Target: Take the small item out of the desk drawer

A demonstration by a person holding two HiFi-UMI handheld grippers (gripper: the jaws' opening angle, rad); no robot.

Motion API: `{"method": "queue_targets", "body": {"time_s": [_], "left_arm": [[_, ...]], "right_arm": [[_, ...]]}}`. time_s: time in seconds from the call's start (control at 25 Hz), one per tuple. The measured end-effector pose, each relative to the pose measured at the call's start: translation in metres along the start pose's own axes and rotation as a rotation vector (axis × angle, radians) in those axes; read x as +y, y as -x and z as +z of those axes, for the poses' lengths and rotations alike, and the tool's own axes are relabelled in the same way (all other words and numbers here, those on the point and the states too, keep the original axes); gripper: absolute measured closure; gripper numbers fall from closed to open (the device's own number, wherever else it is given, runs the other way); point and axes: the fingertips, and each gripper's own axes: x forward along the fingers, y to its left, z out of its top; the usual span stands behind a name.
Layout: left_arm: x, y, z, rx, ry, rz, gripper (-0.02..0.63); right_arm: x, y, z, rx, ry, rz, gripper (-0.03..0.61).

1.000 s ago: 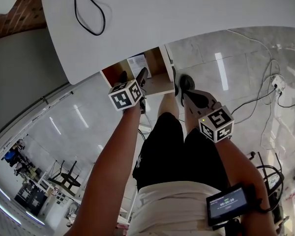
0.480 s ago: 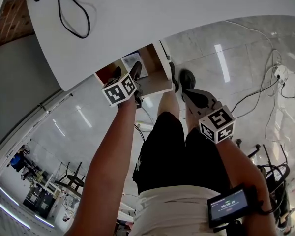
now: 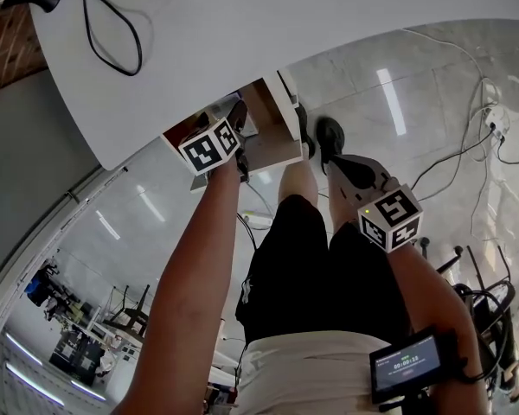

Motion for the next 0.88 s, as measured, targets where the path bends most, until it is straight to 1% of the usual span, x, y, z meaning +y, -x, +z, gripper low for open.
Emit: {"method": "queue_targets", "body": {"time_s": [0.28,0.48,0.68,0.8,0.88], "left_arm": [[0.001,-0.014,-0.006,0.05,-0.032,0.05,0.206],[0.003,-0.018,-0.008,0.062,-0.047,0.062,0.206],[0.006,-0.022,-0.005,0.063,-0.055,0.111,0.207],[0.007,-0.024,-0.008,0.079,-0.085,0.134,0.209],[0.009,-0.024,-0.011,0.099,-0.087,0.144,0.21]], "right_arm": [[-0.005,0.002,0.001,0.0,-0.018,-0.015,0.572],[-0.005,0.0,0.003,-0.003,-0.031,-0.024,0.572],[-0.005,-0.002,0.004,-0.001,-0.035,-0.021,0.572],[-0.007,-0.001,0.003,0.001,-0.035,-0.022,0.572],[-0.008,0.0,0.003,0.0,-0.035,-0.023,0.572]]}}
